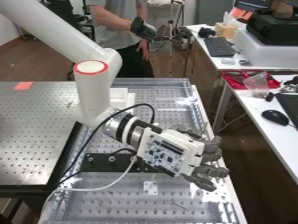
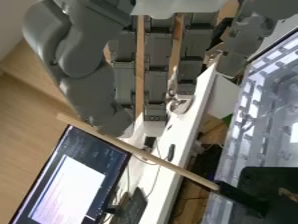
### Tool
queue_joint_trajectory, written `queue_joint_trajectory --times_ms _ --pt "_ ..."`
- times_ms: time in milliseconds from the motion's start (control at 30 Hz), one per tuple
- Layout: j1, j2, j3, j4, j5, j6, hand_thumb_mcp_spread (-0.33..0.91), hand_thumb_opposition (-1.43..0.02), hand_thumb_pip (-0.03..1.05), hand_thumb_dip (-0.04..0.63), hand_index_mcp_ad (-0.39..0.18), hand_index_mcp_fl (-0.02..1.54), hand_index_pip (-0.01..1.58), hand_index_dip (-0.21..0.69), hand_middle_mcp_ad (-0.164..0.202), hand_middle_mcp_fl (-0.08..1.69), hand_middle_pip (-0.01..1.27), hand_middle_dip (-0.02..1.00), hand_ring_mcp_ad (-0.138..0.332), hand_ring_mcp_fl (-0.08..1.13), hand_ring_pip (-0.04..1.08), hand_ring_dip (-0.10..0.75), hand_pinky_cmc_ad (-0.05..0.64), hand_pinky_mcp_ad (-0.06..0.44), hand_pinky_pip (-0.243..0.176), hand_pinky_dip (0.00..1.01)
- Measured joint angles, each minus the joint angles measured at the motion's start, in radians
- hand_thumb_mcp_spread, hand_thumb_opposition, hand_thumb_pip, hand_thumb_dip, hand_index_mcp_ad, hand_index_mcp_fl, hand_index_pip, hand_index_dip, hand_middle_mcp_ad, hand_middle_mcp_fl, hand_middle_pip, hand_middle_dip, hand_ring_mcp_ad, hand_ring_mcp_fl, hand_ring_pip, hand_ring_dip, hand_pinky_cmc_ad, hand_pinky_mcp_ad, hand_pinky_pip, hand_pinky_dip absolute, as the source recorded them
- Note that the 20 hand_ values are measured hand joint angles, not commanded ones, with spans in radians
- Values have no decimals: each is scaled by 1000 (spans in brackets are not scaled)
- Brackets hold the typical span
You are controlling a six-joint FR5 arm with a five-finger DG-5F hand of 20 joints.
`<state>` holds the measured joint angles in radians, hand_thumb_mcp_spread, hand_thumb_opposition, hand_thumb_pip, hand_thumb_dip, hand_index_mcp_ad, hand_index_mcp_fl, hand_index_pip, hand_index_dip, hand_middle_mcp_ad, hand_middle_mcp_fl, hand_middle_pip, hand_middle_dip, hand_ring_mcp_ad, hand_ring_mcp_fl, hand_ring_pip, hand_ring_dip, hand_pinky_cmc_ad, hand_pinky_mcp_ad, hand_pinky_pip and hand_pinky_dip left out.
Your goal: Grab the chopstick and place it in the clear container
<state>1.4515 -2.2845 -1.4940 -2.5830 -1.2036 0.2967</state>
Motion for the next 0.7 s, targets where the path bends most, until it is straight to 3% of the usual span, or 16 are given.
queue_joint_trajectory --times_ms 700 --pt "-4 17 -37 -1 4 9 487 -853 777 312 -119 572 885 -10 -10 656 456 602 52 375 75 393 340 257 3 176"
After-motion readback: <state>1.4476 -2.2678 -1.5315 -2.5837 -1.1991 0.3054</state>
